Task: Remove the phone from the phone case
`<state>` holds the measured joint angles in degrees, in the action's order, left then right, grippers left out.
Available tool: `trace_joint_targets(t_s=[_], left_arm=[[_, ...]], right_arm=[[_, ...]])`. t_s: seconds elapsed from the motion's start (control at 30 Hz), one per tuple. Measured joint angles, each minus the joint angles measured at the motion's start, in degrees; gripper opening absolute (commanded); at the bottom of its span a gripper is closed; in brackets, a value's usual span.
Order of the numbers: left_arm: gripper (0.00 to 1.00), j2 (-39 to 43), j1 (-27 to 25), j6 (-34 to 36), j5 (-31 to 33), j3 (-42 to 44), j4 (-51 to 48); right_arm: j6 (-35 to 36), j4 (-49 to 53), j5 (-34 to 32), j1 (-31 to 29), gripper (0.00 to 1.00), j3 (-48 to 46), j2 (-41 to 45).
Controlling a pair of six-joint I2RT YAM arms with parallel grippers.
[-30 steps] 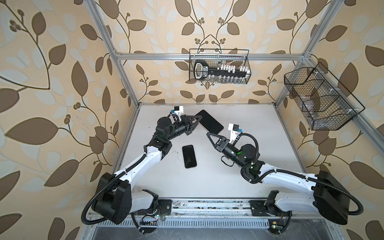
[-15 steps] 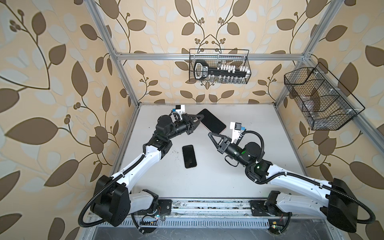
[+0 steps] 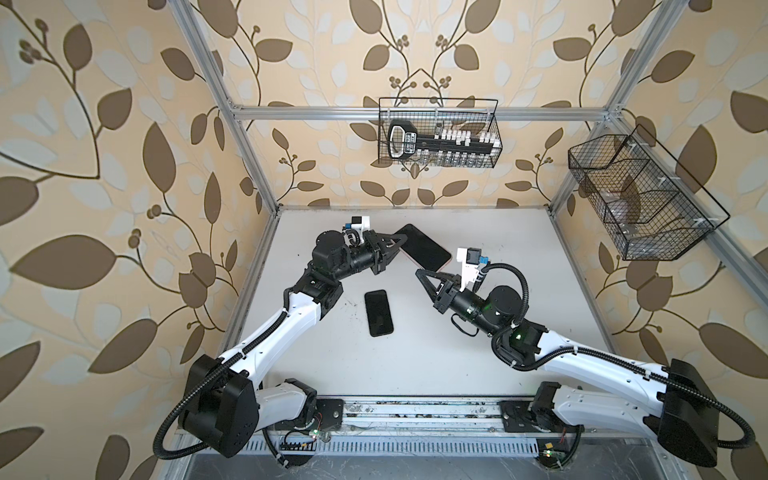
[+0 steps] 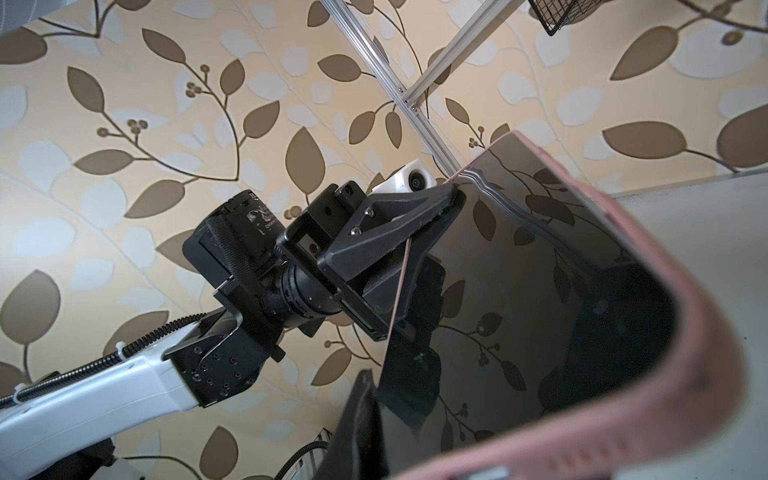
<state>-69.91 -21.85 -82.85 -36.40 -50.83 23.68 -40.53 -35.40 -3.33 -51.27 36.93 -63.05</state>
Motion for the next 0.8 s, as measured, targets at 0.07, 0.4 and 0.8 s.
trace_joint_targets(t_s=[0.07,0.4,0.8], left_arm=[[0.00,0.0,-0.1,-0.3,0.0,0.0,-0.3],[0.00,0.7,-0.4,-2.9,-0.1,-0.1,-2.8],[0.00,0.9,-0.3,-5.8,-0.3,-0.8,-5.3]], right_arm=[[0.9,0.3,-0.2,-0.1,0.12,0.0,0.2],[5.1,2.2,-0.5,-0.5,0.11,0.0,1.6],[12.1,4.8,-1.0,-0.7,0.11,-0.5,2.7]])
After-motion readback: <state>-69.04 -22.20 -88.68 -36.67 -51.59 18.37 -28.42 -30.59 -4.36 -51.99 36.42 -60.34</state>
